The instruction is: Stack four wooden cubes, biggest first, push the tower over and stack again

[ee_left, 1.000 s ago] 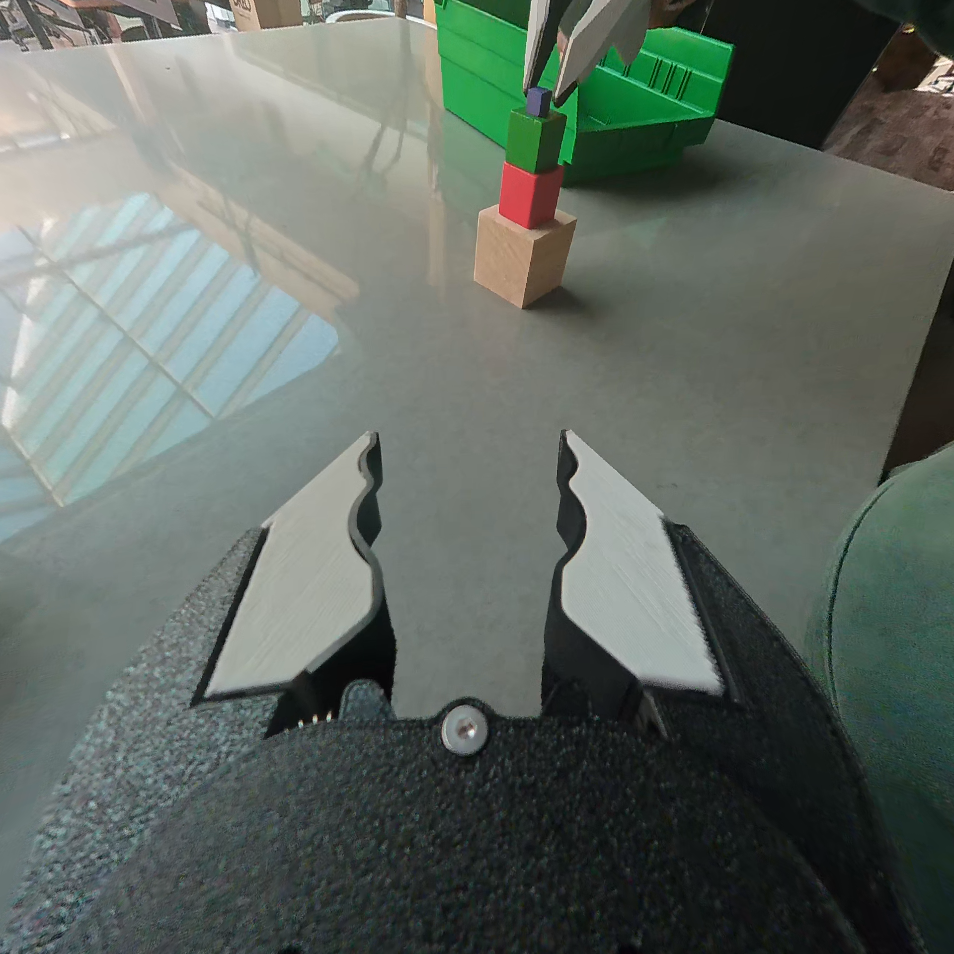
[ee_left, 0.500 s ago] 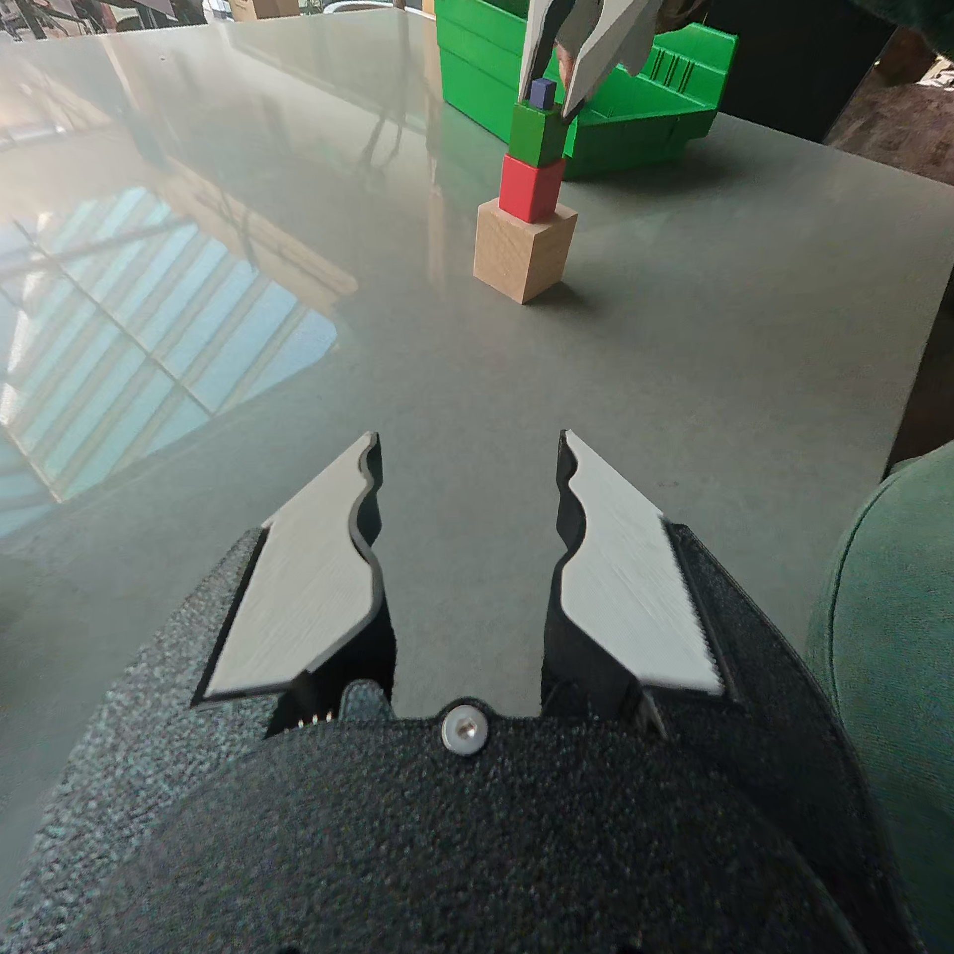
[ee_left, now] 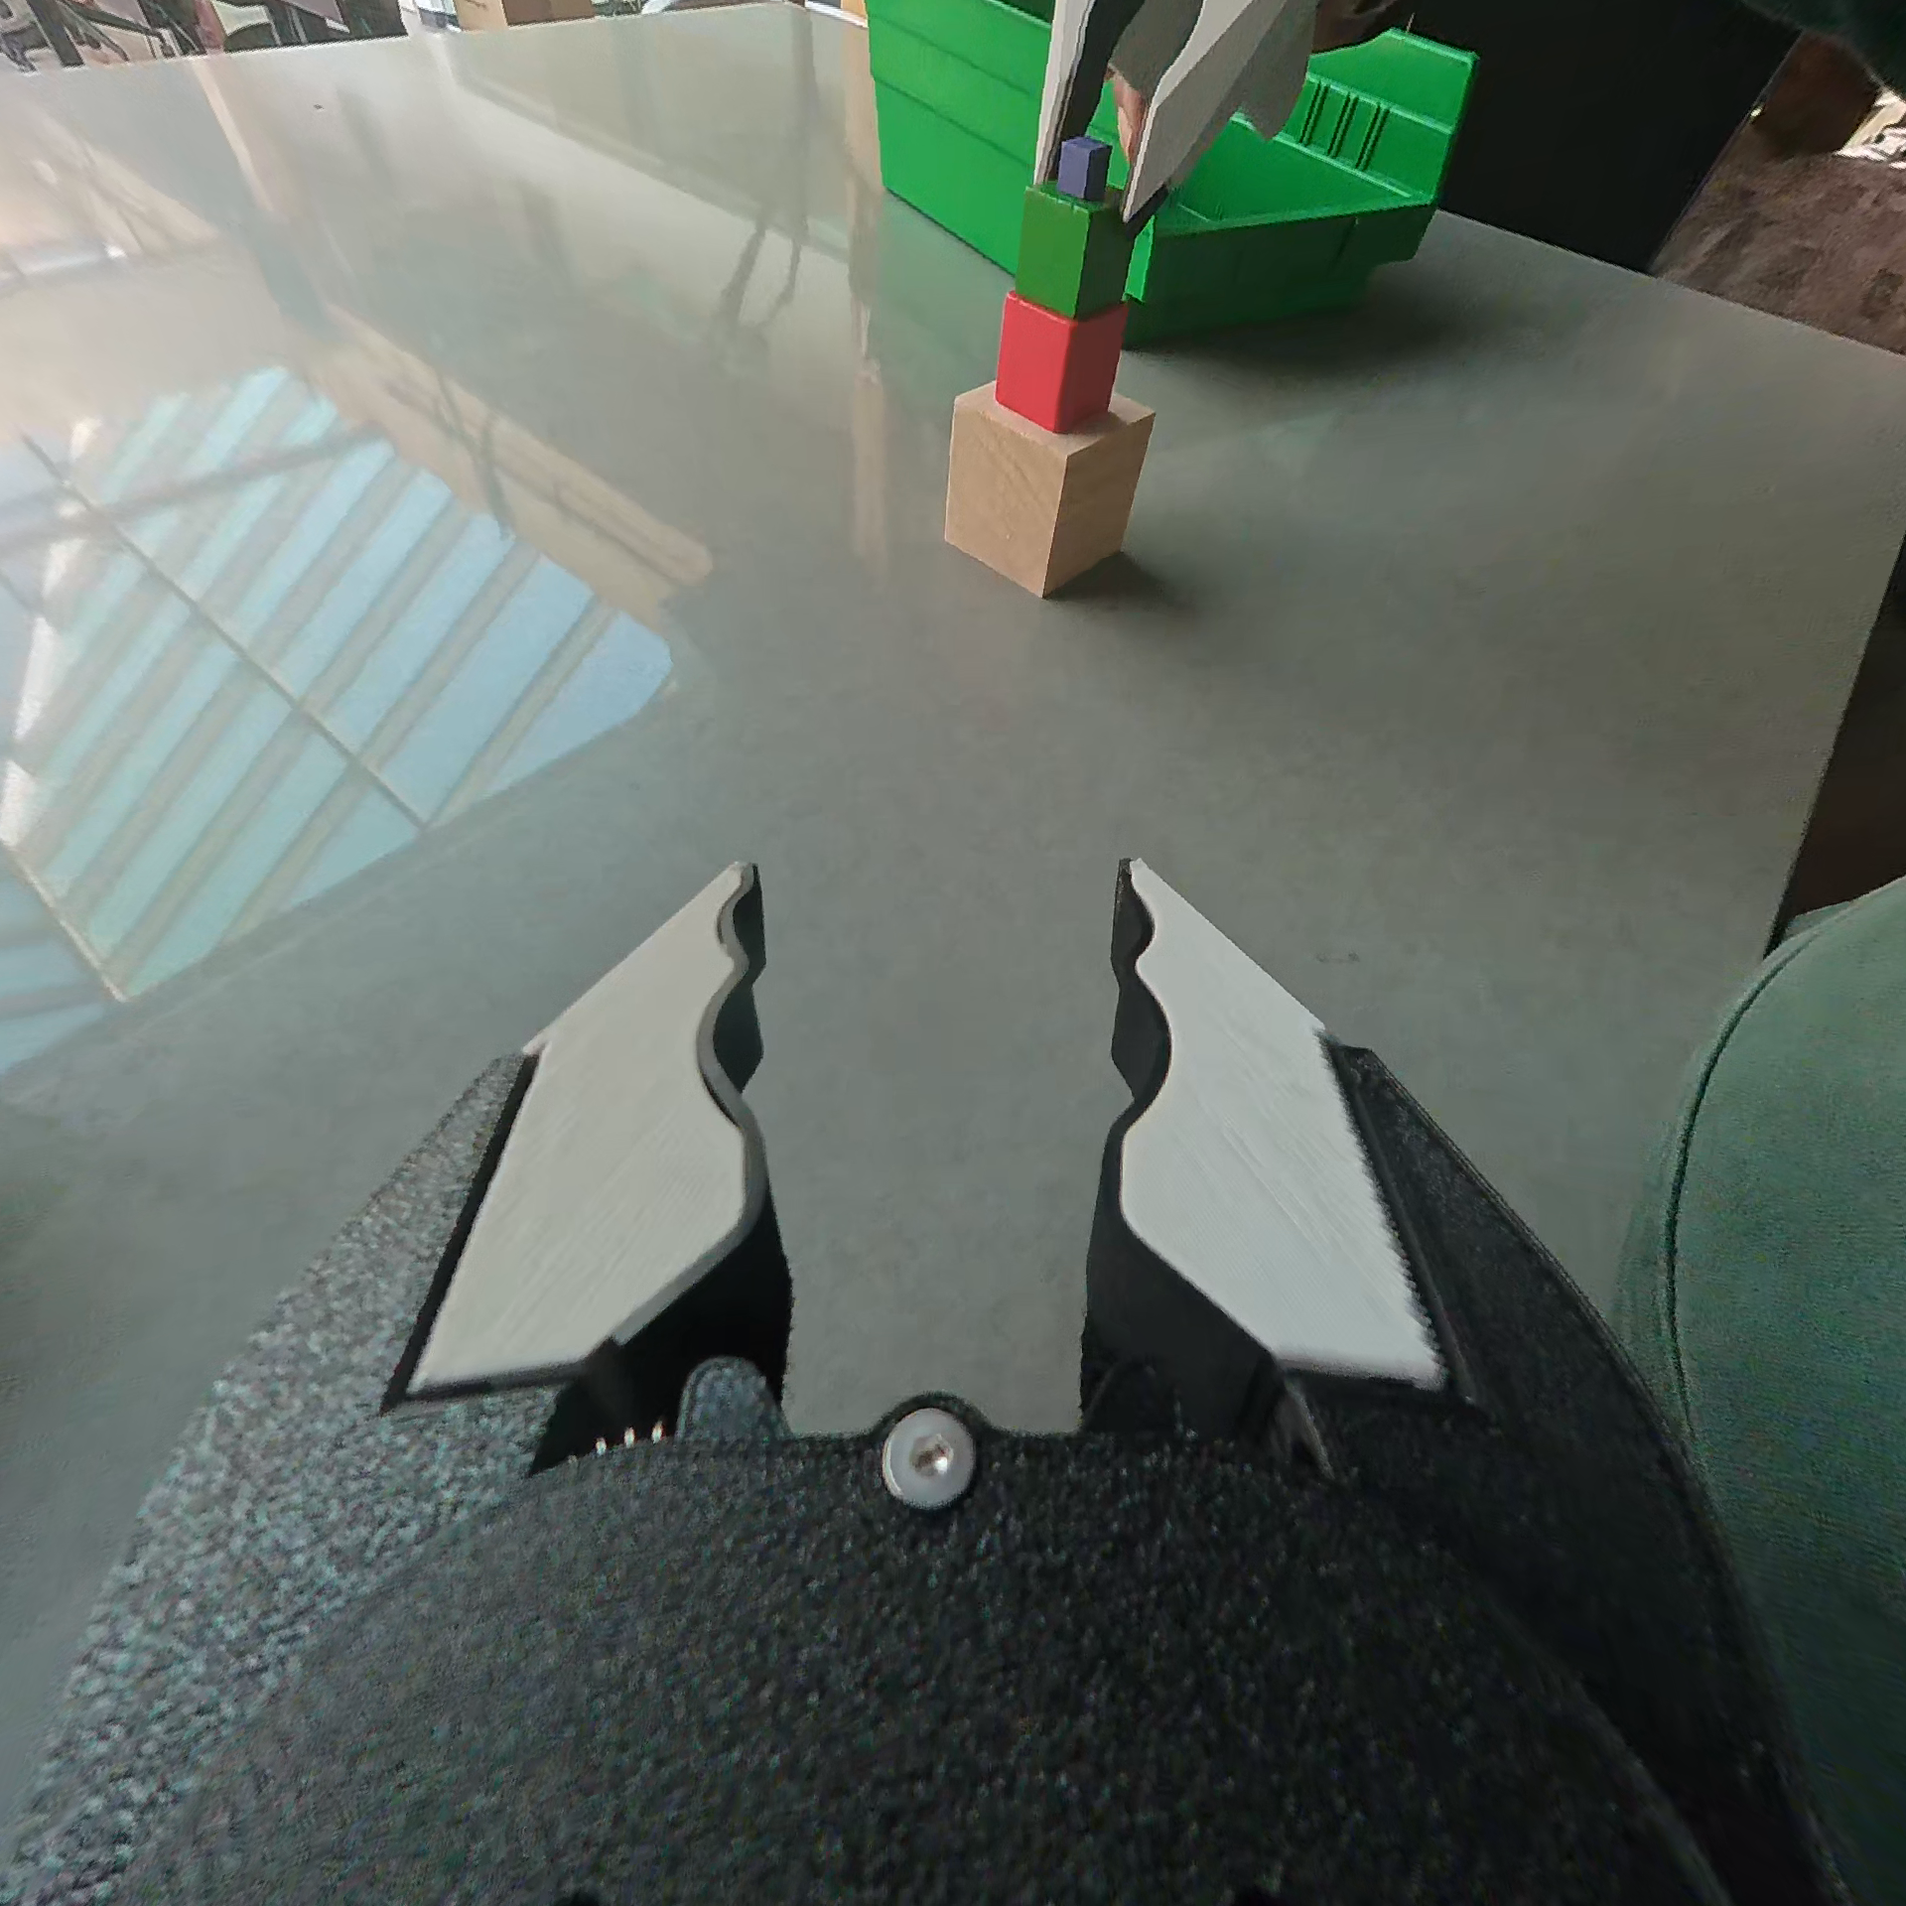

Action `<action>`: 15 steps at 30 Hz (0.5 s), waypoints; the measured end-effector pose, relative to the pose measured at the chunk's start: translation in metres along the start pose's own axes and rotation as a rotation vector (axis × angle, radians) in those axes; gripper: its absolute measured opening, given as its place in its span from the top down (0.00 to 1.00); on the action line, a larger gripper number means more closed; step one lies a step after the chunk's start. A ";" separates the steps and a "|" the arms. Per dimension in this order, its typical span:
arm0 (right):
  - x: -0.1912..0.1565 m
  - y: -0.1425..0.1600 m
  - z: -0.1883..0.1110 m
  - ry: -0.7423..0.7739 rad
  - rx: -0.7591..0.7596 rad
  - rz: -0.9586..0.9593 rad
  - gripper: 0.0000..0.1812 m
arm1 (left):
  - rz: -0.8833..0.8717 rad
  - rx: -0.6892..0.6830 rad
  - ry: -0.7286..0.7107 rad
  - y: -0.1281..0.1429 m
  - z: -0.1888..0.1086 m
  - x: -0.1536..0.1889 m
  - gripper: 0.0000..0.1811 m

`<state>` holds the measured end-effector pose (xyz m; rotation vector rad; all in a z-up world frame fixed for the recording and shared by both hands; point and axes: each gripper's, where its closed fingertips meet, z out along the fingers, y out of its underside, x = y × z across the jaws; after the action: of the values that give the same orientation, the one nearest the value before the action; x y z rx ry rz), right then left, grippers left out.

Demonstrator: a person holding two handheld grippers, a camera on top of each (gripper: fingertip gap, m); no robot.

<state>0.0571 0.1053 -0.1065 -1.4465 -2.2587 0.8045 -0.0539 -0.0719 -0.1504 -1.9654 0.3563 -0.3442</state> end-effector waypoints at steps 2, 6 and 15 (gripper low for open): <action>0.000 0.000 0.000 0.000 -0.001 0.000 0.86 | 0.000 0.000 0.000 0.000 0.000 0.000 0.63; 0.000 0.000 0.001 -0.003 -0.003 0.000 0.86 | -0.002 -0.001 0.000 0.000 0.000 -0.001 0.63; 0.000 0.001 0.001 -0.003 -0.005 0.001 0.86 | -0.001 -0.006 0.003 0.001 0.001 0.000 0.63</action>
<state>0.0573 0.1055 -0.1076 -1.4498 -2.2637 0.8021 -0.0536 -0.0713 -0.1514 -1.9708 0.3588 -0.3464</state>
